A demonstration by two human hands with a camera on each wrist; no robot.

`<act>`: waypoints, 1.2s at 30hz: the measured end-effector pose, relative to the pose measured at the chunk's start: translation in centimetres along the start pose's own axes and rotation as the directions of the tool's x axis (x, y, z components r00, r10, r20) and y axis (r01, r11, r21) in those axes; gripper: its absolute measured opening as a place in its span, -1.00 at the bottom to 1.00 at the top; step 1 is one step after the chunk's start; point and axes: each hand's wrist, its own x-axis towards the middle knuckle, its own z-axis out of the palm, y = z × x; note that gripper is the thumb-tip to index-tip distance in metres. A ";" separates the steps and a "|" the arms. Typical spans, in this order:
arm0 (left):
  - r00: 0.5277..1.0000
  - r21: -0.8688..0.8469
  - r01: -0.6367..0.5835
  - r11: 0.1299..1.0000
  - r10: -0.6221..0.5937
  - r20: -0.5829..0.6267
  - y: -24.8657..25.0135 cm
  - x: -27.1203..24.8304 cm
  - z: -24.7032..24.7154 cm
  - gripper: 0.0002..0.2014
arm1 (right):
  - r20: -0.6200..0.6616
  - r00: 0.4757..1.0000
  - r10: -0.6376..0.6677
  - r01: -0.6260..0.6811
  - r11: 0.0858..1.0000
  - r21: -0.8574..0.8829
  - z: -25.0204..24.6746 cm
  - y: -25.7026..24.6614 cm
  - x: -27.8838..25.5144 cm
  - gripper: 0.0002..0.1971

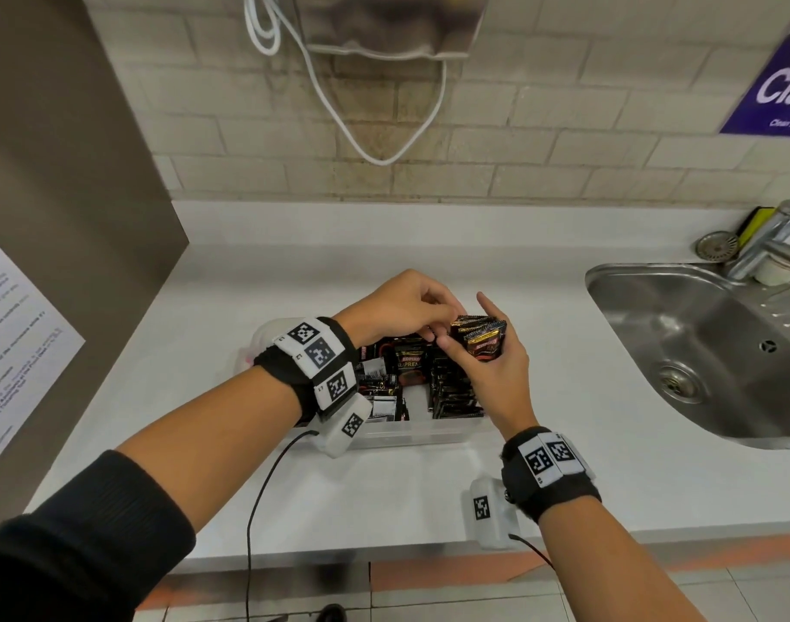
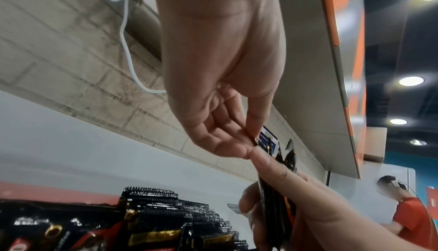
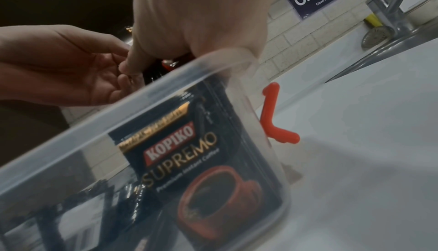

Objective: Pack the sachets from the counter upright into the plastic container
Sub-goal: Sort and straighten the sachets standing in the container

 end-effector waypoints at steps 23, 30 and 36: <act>0.969 0.070 0.144 0.987 -0.126 -0.214 -4.1 -1.2 -3.3 -0.87 | -0.072 0.997 0.003 -0.008 0.998 -0.065 -0.2 -0.4 -0.3 -0.59; 0.986 0.277 0.134 0.951 -0.102 -0.129 -4.2 -0.9 -2.7 -0.90 | -0.072 0.997 -0.004 -0.002 0.997 -0.079 -0.1 -0.2 -0.2 -0.60; 0.993 0.536 0.094 0.839 -0.118 0.010 -4.0 -0.9 -1.1 -0.93 | -0.070 0.997 -0.016 0.010 0.996 -0.088 -0.1 -0.2 -0.1 -0.61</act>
